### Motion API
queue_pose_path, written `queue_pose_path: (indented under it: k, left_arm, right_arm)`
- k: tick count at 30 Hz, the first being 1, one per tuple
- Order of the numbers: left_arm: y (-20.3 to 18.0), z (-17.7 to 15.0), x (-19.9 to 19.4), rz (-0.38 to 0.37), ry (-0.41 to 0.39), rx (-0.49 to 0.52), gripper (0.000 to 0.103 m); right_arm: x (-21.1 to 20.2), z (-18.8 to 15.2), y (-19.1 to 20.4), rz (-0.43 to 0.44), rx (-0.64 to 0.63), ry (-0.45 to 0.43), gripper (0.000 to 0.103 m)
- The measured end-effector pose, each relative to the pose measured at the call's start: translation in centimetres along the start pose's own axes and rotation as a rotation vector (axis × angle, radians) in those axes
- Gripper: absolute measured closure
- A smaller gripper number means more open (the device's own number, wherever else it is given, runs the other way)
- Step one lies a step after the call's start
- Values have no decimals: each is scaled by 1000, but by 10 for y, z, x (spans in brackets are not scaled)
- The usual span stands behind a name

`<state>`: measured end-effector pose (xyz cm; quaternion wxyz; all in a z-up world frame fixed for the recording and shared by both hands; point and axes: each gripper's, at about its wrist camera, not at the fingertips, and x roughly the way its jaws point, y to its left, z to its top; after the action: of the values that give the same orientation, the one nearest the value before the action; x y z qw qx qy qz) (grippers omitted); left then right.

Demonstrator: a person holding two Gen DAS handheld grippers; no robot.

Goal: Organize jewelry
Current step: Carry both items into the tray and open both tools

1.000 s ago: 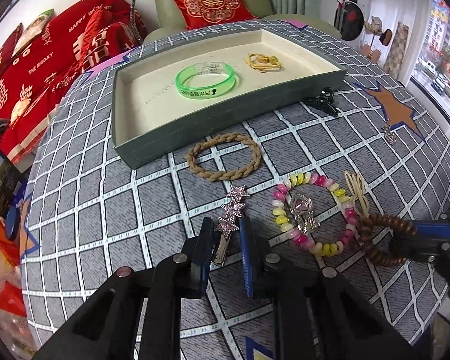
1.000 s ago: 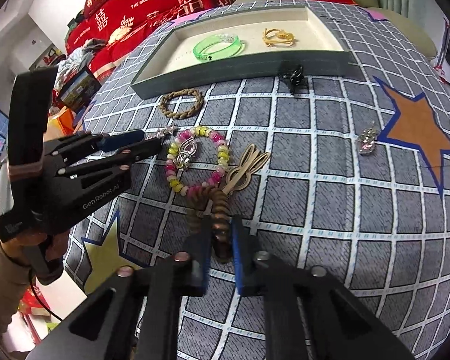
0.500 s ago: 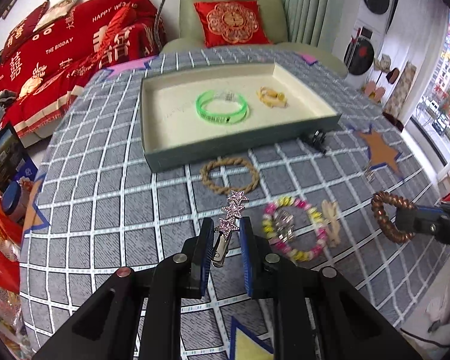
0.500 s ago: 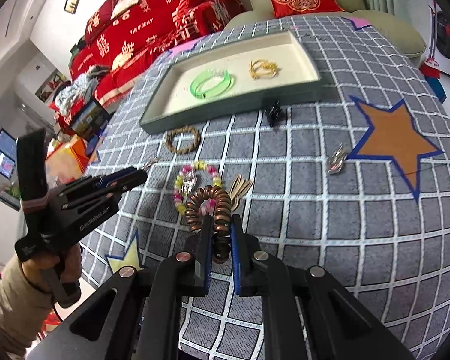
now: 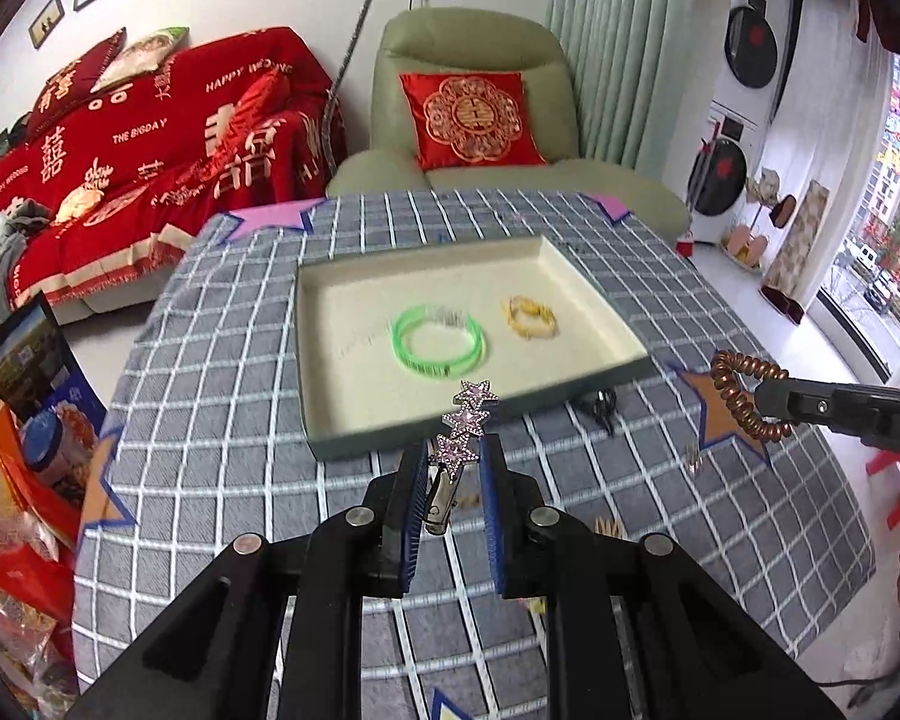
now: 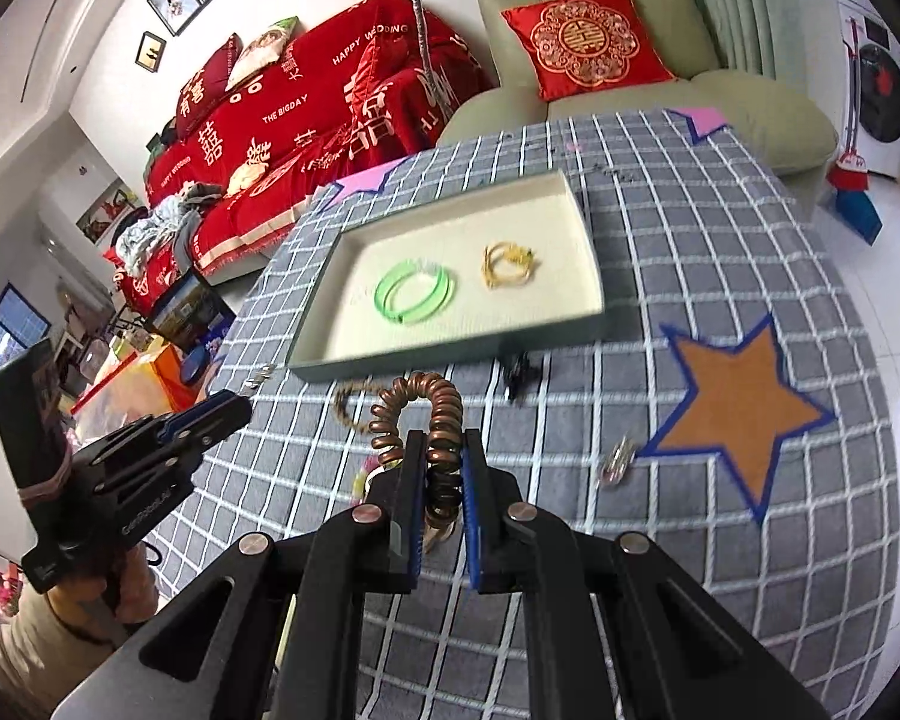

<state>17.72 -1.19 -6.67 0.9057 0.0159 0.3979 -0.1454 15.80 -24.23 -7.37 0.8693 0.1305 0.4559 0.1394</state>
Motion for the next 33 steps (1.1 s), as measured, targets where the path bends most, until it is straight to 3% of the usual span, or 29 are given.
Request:
queue_pose_path:
  k: [10, 21, 33]
  left_arm:
    - [15, 34, 24, 31, -1, -51, 75]
    - [27, 71, 80, 78, 5, -84, 75]
    - [28, 76, 158, 144, 75, -42, 75]
  right_arm:
    - [12, 51, -6, -20, -10, -21, 92]
    - [63, 105, -9, -49, -26, -27, 92]
    - [142, 119, -32, -77, 19, 28, 92]
